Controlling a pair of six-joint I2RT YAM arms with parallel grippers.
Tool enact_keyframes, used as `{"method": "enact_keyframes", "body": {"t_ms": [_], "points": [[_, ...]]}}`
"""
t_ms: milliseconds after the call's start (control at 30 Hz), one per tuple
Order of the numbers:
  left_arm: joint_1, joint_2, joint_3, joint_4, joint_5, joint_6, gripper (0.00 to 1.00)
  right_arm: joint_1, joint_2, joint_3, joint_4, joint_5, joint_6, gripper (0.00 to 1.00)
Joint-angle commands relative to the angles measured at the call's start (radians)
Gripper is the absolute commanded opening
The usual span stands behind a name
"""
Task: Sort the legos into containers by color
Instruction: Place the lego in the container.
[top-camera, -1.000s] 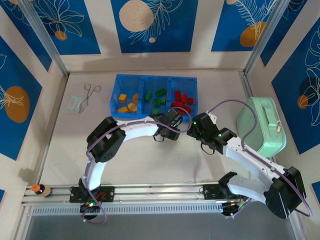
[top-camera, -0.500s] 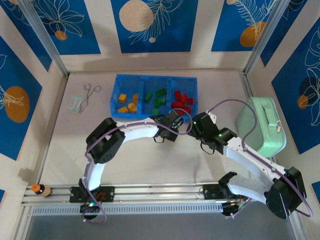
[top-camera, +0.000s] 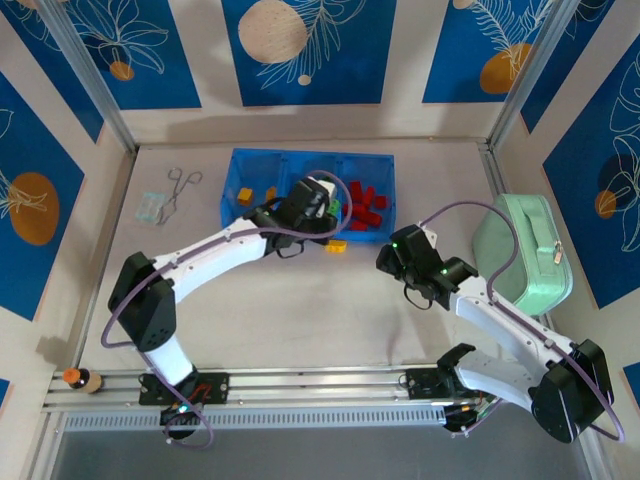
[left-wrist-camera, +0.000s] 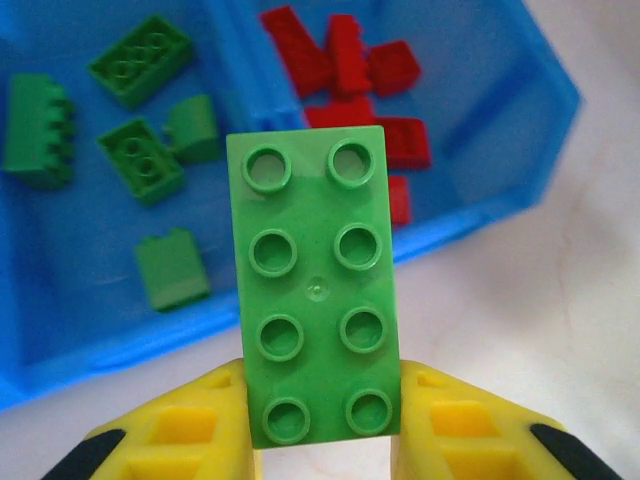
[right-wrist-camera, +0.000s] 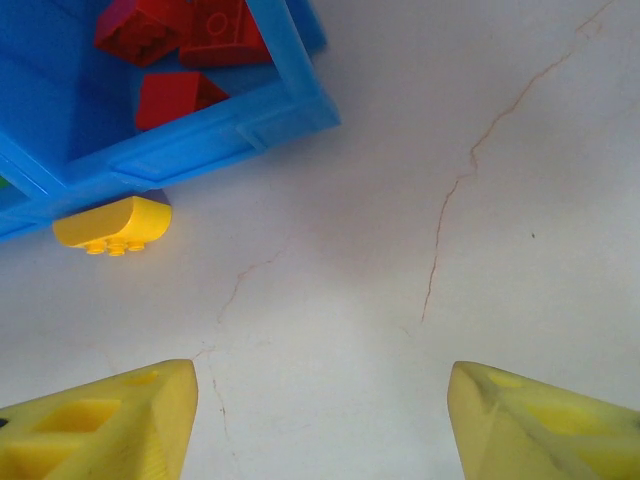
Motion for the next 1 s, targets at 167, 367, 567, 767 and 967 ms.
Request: {"method": "enact_keyframes", "body": {"t_ms": [167,367,567,767,967], "points": [[0.067,-0.018,-0.033,0.001,0.041,0.017,0.27,0.008,-0.022,-0.027,0.001,-0.031,0.02,0.68],[0.116,0.116,0.063,-0.031,0.045,0.04,0.27,0.022,0.011,-0.009,0.008,-0.049,0.009,0.68],[0.149,0.231,0.2,-0.062,0.024,0.063,0.32,0.052,0.074,0.023,-0.013,-0.059,0.0,0.68],[0.168,0.251,0.293,-0.099,0.052,0.049,0.64,0.09,0.102,0.035,-0.007,-0.047,0.006,0.7],[0.154,0.121,0.212,-0.061,0.059,0.044,0.73,0.116,0.167,0.073,0.002,-0.048,-0.002,0.71]]}}
